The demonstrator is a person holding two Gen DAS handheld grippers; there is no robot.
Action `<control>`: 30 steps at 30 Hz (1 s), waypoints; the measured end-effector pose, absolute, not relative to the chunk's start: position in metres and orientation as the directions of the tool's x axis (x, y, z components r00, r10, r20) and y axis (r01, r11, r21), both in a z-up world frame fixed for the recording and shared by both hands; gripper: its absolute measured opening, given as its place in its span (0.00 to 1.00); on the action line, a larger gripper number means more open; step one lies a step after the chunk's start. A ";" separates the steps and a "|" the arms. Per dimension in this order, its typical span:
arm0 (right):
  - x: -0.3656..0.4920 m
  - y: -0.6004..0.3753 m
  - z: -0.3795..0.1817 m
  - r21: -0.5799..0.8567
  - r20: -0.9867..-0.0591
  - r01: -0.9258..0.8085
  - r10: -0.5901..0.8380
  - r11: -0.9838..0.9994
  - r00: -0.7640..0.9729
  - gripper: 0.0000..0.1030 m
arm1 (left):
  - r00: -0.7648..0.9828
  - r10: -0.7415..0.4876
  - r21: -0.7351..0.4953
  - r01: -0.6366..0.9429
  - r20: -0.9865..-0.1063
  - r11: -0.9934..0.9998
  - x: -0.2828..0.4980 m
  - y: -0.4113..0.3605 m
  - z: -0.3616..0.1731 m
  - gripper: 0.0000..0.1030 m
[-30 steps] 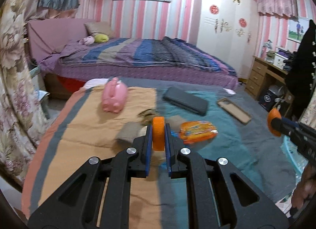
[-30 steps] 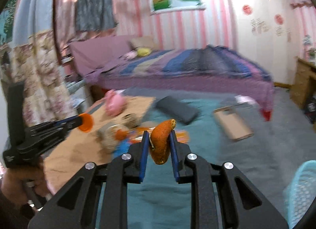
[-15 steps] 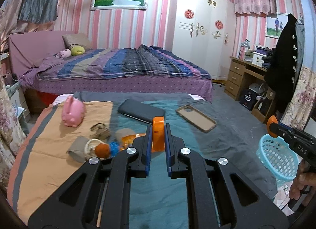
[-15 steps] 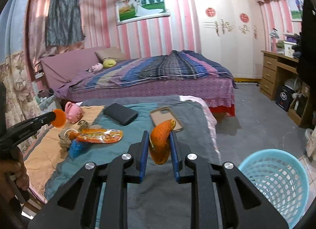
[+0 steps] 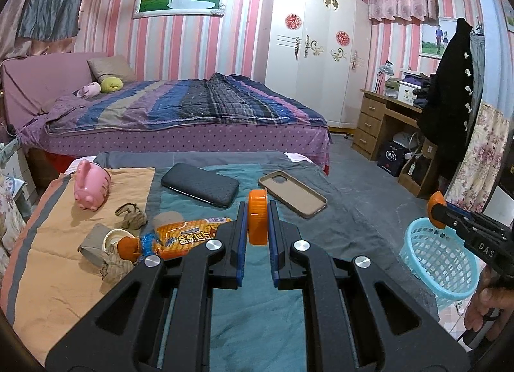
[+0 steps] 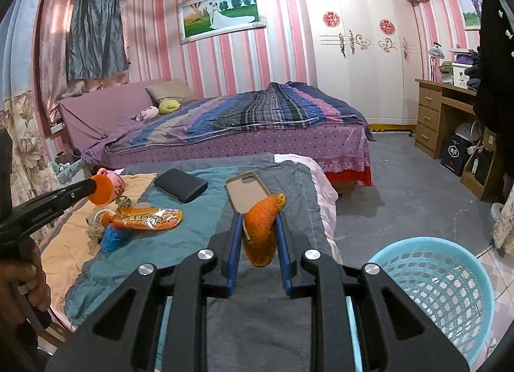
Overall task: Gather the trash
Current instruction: 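Carry both orange peels with both tools over the light blue wastebasket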
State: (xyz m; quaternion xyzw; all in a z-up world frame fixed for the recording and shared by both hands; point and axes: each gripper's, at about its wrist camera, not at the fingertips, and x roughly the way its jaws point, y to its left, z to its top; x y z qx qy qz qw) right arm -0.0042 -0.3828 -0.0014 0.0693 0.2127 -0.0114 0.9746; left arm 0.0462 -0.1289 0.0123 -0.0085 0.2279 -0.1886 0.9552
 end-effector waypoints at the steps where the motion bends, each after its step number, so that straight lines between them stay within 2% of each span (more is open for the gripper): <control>1: -0.005 -0.384 -0.001 0.130 -0.416 0.053 0.006 0.990 0.909 0.21 | 0.825 -0.363 -0.101 0.356 -0.432 0.929 0.046 -0.130 0.012 0.10; 30: -0.043 -0.449 -0.003 0.140 -0.405 0.207 -0.135 0.968 0.904 0.21 | 0.770 -0.458 -0.106 0.463 -0.444 0.880 0.035 -0.188 0.004 0.10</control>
